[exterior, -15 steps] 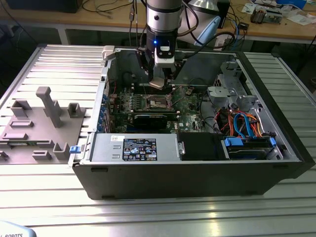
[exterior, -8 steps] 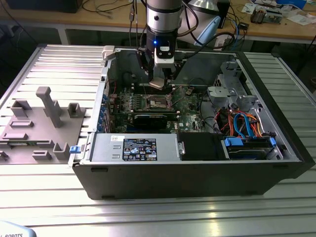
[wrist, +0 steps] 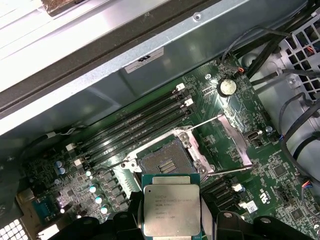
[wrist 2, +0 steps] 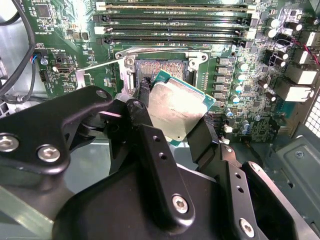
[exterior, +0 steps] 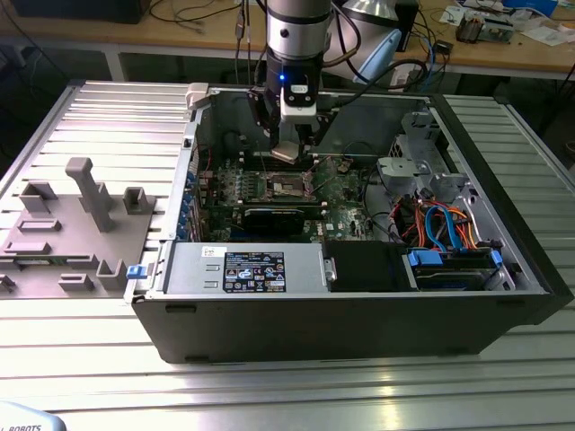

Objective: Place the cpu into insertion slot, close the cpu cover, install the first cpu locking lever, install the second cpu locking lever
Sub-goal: 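Place the cpu into insertion slot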

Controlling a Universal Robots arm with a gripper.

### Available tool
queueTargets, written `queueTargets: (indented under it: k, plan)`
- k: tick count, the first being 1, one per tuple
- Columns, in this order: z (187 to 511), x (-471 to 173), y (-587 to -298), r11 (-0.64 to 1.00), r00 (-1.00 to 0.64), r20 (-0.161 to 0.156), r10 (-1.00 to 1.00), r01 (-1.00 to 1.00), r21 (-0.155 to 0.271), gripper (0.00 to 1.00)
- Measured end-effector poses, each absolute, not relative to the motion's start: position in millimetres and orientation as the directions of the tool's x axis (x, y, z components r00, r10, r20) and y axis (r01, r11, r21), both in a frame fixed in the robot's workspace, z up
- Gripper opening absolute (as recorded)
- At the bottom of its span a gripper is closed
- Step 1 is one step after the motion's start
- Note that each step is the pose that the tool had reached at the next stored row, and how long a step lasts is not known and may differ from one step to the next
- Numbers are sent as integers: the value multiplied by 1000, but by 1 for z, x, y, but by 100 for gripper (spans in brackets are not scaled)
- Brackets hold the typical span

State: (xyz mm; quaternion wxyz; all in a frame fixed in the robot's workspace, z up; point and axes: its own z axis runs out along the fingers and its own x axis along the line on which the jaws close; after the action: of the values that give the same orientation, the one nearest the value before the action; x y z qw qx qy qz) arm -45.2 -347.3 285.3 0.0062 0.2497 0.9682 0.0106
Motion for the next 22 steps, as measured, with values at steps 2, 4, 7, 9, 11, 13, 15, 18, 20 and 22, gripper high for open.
queueTargets:
  k: [2, 4, 7, 9, 11, 13, 15, 18, 20, 22]
  plan:
    - [285, -45, -347, 874, -874, -7, 486, 485, 23, 55]
    - [285, -45, -347, 873, -873, -7, 487, 487, 23, 55]
    - [285, -45, -347, 872, -872, -7, 489, 489, 23, 55]
    - [285, -45, -347, 871, -871, -7, 491, 490, 23, 55]
    - [284, -45, -347, 870, -870, -7, 492, 492, 23, 55]
    - [284, -45, -347, 869, -869, -7, 495, 494, 22, 55]
    - [284, -45, -347, 868, -868, -7, 496, 496, 22, 55]
    - [284, -45, -347, 866, -866, -7, 500, 500, 22, 55]
    - [283, -45, -347, 863, -863, -8, 505, 505, 22, 55]
    - [283, -45, -347, 861, -861, -8, 508, 508, 22, 55]
